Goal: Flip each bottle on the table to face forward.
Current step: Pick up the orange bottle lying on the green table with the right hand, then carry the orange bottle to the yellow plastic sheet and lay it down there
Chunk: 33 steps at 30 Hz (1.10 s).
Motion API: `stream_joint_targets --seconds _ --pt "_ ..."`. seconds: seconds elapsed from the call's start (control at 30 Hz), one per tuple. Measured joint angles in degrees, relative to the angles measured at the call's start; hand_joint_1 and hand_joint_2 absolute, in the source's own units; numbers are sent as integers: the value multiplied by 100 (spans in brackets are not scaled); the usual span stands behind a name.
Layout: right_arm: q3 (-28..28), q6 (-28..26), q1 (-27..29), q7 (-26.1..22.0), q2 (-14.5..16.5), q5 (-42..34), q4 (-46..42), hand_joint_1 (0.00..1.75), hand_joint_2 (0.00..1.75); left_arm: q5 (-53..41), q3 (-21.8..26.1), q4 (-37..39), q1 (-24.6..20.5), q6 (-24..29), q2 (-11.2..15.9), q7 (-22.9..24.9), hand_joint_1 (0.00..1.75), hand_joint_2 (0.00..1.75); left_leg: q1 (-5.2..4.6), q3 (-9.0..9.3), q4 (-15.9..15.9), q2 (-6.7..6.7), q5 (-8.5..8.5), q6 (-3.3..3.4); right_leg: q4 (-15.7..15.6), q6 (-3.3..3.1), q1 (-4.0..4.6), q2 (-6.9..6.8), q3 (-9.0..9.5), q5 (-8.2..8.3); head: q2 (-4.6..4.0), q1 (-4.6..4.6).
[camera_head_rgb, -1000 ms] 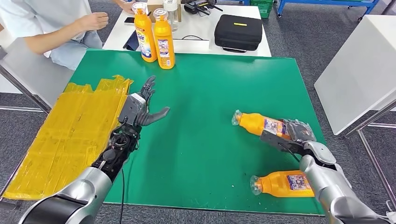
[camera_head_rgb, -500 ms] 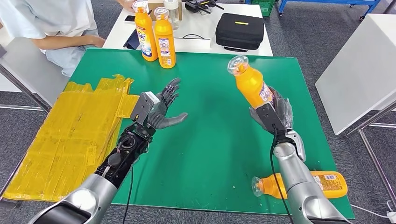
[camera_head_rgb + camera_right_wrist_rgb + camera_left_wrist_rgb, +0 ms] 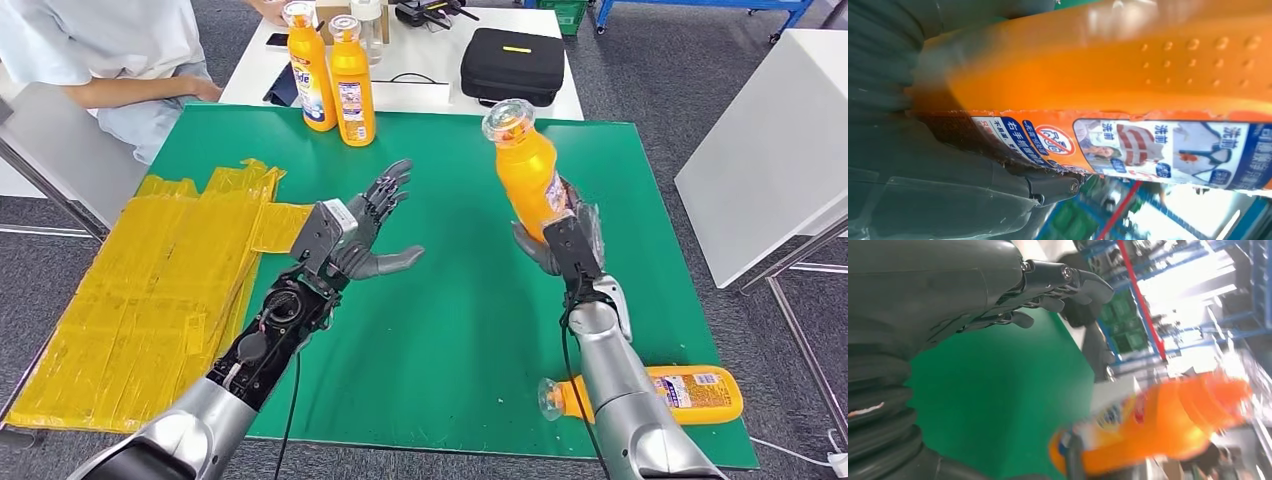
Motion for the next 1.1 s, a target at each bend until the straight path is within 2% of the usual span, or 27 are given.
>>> stream_joint_targets --seconds 0.2,0.33,0.73,1.1 --pt "600 140 4 66 386 193 -5 175 175 125 -239 -341 54 72 -28 165 0 175 3 -1 -1 1 0 -1 0 -3 2 0 -6 -3 0 -1" --pt "1011 203 14 61 539 193 -32 175 175 240 -282 -416 79 109 -29 178 0 175 4 -1 -1 0 0 -1 0 -5 1 0 -7 -4 0 1" --pt "2018 409 298 129 695 201 -557 175 175 791 -192 -48 -101 -45 -45 128 0 175 3 -4 -1 0 0 -2 0 -5 1 0 -10 -3 0 1" --pt "2537 468 324 332 705 234 -718 175 175 933 -7 280 -74 110 -71 -121 0 175 3 -8 -1 -1 -1 -2 0 -5 1 0 -11 -3 0 1"
